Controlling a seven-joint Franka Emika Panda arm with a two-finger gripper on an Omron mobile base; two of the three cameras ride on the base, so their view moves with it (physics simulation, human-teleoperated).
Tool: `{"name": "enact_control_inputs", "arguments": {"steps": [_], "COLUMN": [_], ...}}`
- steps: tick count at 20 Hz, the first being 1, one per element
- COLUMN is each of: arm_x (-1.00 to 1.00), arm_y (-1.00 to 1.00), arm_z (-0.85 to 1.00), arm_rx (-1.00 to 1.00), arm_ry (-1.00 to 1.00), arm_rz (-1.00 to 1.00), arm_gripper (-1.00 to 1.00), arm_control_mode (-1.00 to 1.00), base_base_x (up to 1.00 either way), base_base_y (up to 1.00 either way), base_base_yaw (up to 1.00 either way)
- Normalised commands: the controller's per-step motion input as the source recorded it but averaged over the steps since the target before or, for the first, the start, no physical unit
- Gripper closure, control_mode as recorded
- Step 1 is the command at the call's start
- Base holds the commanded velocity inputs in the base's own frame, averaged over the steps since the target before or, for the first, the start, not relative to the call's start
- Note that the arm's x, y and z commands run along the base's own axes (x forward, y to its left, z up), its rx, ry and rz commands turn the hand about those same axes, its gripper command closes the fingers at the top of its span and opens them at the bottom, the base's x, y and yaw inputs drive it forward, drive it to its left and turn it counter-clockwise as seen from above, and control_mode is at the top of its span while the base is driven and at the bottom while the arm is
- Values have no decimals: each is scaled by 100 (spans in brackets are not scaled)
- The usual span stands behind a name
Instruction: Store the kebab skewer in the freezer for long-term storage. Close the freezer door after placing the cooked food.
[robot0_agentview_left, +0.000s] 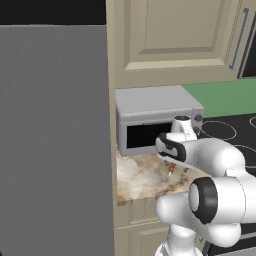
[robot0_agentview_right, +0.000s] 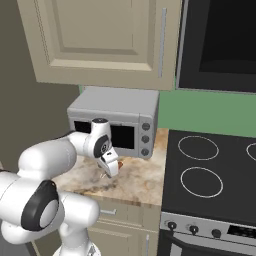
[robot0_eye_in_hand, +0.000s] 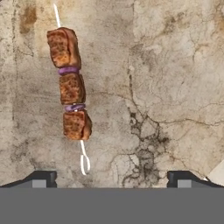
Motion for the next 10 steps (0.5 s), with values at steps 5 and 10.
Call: {"name": "enact_control_inputs", "arguments": {"steps": [5,10], "arm_x": [6,15], "arm_y": [0,0], "arm_z": [0,-10], "arm_rx": [0,0], "arm_ry": [-1,0], "arm_rz": [5,4], "arm_gripper": [-100,-100], "arm_control_mode": [-100,-100], "base_base_x": [0,0], "base_base_y": [0,0], "base_base_yaw": [0,0]}}
